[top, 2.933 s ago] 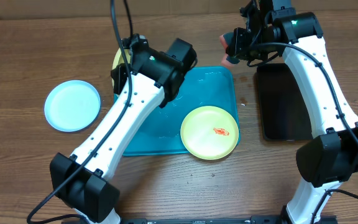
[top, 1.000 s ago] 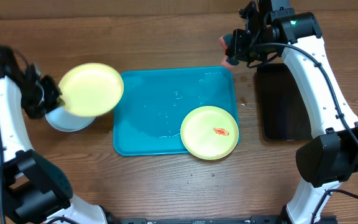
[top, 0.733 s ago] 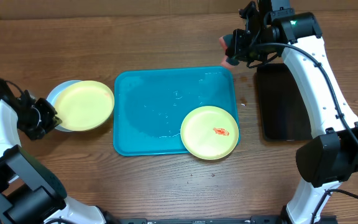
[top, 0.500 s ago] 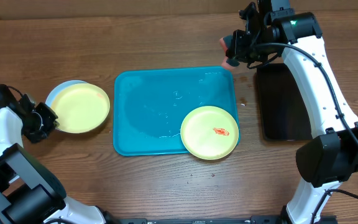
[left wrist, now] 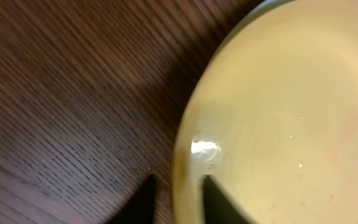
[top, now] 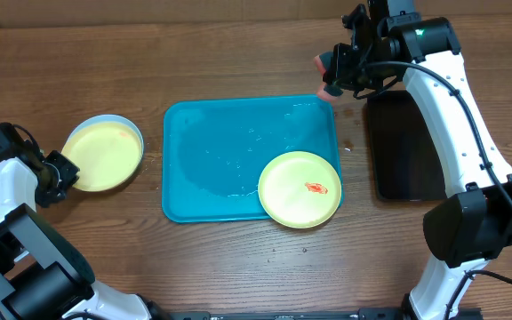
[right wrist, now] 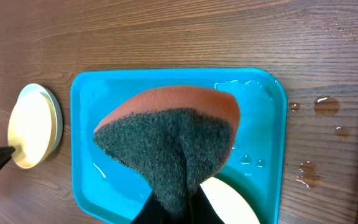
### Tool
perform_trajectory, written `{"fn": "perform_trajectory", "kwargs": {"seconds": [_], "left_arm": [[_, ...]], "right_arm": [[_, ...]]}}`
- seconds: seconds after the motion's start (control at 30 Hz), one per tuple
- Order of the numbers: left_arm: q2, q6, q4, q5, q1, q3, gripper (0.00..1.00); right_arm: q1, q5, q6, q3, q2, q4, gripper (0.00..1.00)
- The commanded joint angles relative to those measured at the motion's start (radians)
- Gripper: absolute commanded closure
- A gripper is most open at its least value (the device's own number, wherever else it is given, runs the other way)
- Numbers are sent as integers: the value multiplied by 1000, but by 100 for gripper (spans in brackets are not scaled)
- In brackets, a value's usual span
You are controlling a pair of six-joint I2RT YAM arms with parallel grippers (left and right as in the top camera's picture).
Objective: Clean dirty plates on tray and stack at the side
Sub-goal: 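Reach the left gripper to the lower yellow plate's rim and grip it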
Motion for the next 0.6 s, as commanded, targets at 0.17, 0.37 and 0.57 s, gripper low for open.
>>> {"fn": "perform_trajectory", "kwargs": {"seconds": [0.17,0.37,0.57], "left_arm": [[-25,53,-47,144,0,42,46],[-25,179,-243,291,-84,206,47],[-23,226,-347,443,-323,251,46]], "right_arm": [[3,2,-3,2,1,4,96],[3,2,-3,2,1,5,96],[3,2,-3,2,1,5,96]]}}
